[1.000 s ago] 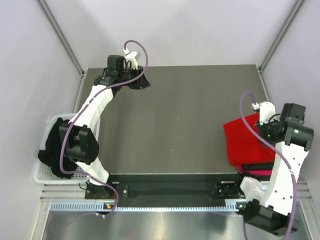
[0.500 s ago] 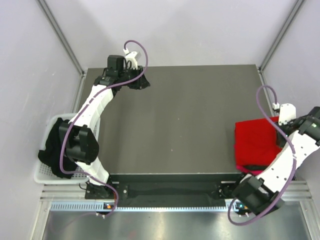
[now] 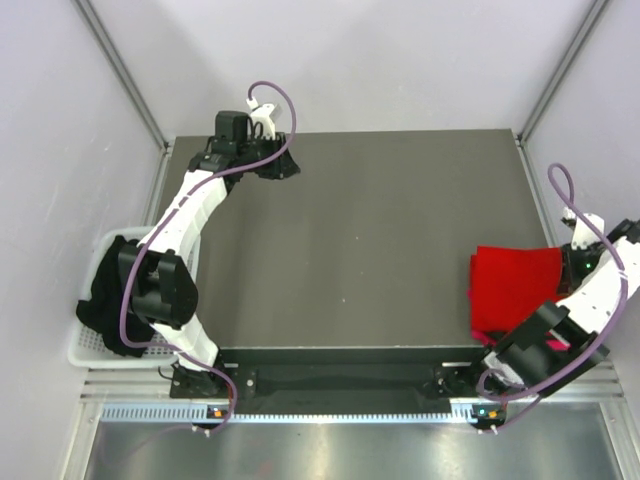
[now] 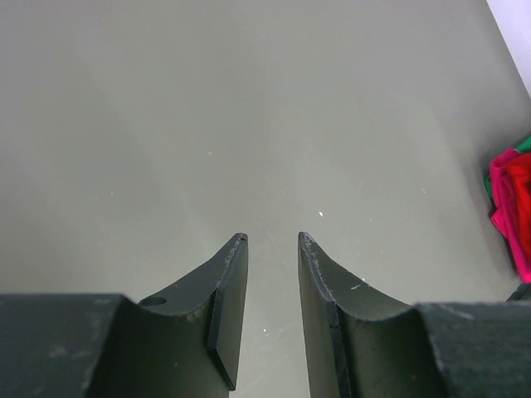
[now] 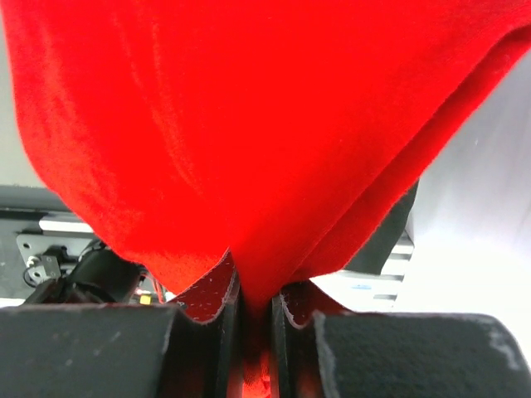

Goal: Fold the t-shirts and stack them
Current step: Neatly place the folded tshirt to the corner

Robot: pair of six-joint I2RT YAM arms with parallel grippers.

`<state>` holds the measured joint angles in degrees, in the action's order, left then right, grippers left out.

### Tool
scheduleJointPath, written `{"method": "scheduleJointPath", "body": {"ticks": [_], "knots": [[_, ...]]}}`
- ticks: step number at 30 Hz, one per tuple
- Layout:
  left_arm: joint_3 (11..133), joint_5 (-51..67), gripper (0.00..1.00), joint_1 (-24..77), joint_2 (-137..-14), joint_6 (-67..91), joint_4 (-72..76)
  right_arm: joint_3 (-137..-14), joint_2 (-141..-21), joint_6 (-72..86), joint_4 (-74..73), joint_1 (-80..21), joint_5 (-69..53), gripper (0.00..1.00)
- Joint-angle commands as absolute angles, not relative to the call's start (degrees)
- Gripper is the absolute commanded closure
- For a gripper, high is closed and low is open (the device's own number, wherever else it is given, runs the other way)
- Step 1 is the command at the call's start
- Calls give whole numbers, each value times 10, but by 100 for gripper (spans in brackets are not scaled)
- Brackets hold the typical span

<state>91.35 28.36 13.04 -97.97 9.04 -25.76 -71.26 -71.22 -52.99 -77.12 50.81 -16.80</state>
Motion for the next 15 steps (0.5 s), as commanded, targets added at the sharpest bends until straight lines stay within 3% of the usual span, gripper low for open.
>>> {"method": "scheduleJointPath", "body": {"ticks": [1,15], "knots": [[906,279,64,128,-968,84,-228,-719,-734,-513,-717,513,-167,100],[889,272,64,128,-956,79,-220,-725,-781,-477,-653,513,-134,100]]}}
